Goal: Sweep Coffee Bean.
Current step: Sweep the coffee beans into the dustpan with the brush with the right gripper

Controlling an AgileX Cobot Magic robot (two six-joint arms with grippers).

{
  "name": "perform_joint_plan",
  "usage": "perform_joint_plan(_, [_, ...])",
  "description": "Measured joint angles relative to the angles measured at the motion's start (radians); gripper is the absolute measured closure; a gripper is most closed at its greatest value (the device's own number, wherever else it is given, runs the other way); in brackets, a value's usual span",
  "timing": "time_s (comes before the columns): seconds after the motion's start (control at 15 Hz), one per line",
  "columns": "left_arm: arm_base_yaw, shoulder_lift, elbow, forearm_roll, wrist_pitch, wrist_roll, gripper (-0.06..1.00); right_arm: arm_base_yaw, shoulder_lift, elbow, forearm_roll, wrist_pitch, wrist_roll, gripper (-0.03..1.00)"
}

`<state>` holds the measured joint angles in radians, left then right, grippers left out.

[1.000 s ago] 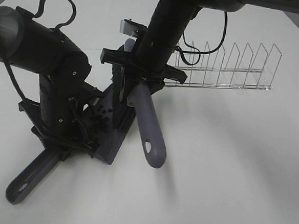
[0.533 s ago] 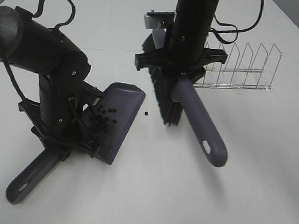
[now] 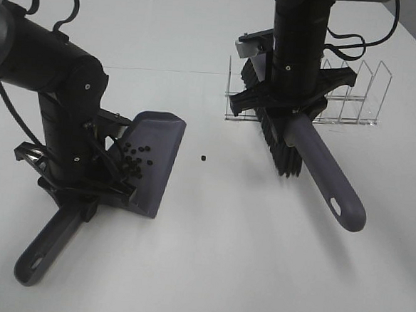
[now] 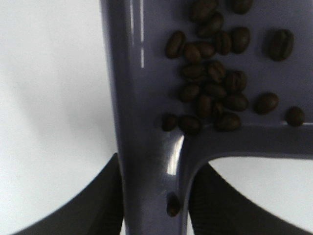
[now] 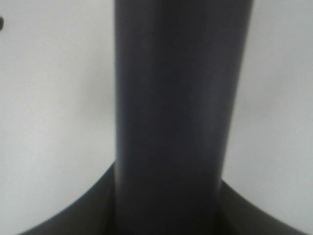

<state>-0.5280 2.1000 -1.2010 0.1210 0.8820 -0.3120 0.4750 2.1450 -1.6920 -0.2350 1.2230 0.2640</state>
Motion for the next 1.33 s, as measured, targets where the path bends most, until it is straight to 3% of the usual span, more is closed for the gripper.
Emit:
perform_joint_plan(0.2, [0.010, 0.000, 0.000, -0.011, -0.001, 0.012, 0.61, 0.000, 0.061, -0.023, -0.014, 0.001, 0.001, 0.66])
perform_joint_plan(0.27, [0.010, 0.000, 0.000, -0.011, -0.001, 0.014, 0.61, 0.000, 0.140, -0.096, 0.000, 0.000, -0.010, 0.66])
perform_joint_plan(0.73, [0.010, 0.000, 0.000, -0.011, -0.002, 0.021, 0.61, -0.008, 0.295, -0.303, 0.160, 0.023, -0.013, 0.66])
perform_joint_plan(1.0, [0.010, 0.000, 0.000, -0.011, -0.002, 0.021, 0.61, -0.016, 0.343, -0.356, 0.283, 0.043, -0.015, 0.65])
perform_joint_plan(1.33, [0.010, 0.000, 0.000, -0.011, -0.004, 0.022, 0.61, -0.006, 0.371, -0.362, 0.512, 0.034, -0.069, 0.61])
